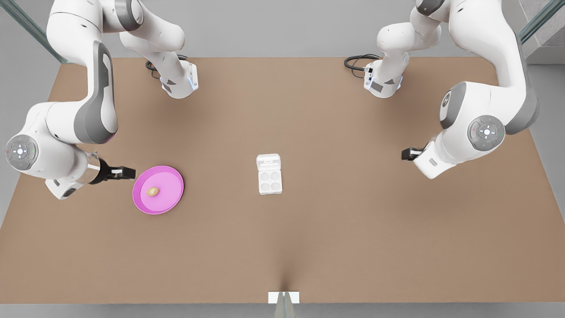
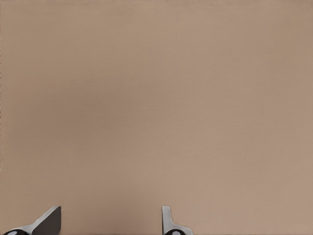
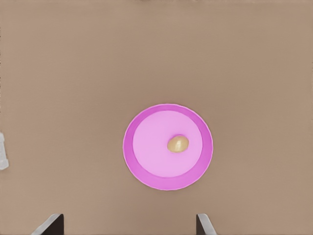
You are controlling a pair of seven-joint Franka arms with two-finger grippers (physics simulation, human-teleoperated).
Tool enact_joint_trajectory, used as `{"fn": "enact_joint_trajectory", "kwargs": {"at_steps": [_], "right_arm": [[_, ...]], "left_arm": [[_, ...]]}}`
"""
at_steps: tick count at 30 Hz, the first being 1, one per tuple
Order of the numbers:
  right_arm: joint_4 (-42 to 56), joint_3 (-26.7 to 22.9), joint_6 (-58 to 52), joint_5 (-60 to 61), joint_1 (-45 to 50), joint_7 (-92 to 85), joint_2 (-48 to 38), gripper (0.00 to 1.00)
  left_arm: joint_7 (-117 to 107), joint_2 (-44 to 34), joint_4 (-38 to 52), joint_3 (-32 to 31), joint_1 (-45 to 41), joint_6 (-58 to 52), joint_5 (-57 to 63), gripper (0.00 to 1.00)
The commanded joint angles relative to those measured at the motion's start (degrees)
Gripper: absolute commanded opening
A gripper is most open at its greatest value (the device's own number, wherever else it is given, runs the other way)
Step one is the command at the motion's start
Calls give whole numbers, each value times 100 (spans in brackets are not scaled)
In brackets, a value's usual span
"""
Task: Pack egg into the box and close the box lid
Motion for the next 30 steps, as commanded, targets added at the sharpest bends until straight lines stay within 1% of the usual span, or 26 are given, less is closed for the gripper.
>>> {"fn": "enact_joint_trajectory", "kwargs": {"at_steps": [1, 4, 8, 9, 11, 13, 16, 17, 18, 19, 20, 21, 22, 23, 25, 26, 27, 30], "right_arm": [[10, 0, 544, 14, -4, -3, -6, 100], [-87, 0, 544, 14, -22, -12, 126, 100], [-113, 0, 852, -21, 14, -12, 925, 100], [-87, 9, 782, -47, 127, -3, 978, 100], [-8, -8, 501, -21, -153, 14, 1093, 100], [115, -52, 254, -179, -153, 120, 1040, 100], [27, -61, 632, -205, -92, 50, 1321, 100], [-77, -17, 693, -784, 197, 137, 1470, 100], [-1006, -17, 1613, -812, 198, 129, 1086, 100], [-2046, 9, 2890, -820, 110, 59, 566, 100], [-2336, 246, 2970, -820, -161, 50, 337, 100], [-2609, 493, 3207, -838, -443, 32, 302, 100], [-2618, 501, 3225, -1190, -496, 6, 381, 100], [-2688, 501, 3743, -1190, -601, 32, 512, 100], [-3207, 501, 4517, -1181, -760, 348, 530, 100], [-3365, 510, 4561, -1181, -751, 393, 495, 100], [-3532, 501, 4860, -1163, -725, 436, 530, 100], [-3602, 501, 5001, -1190, -672, 524, 618, 100]], "left_arm": [[-745, -1, 5, -5, -14, 412, 56, 100], [-727, -9, 23, 3, 39, 271, -330, 100], [-666, 307, 58, -14, 21, 438, -251, 100], [-675, 307, 76, -14, 21, 456, -269, 100], [-692, 307, 6, -14, -41, 421, -58, 100], [-710, 307, 14, -23, -41, 438, -67, 100], [-701, 342, 32, -23, -67, 491, -67, 100], [-701, 316, 14, -23, -67, 473, -67, 100], [-684, 316, 6, -14, -67, 447, -58, 100], [-692, 334, -3, -14, -76, 465, -67, 100], [-692, 342, 14, -23, -58, 500, -58, 100], [-692, 377, 14, -23, -58, 500, -58, 100], [-692, 378, 14, -14, -58, 491, -58, 100], [-692, 378, -3, -14, -58, 482, -67, 100], [-692, 377, -3, -14, -67, 456, -67, 100], [-692, 378, -21, -14, -76, 456, -67, 100], [-692, 395, -30, -14, -58, 491, -58, 100], [-692, 457, -30, -14, -67, 500, -58, 100]]}}
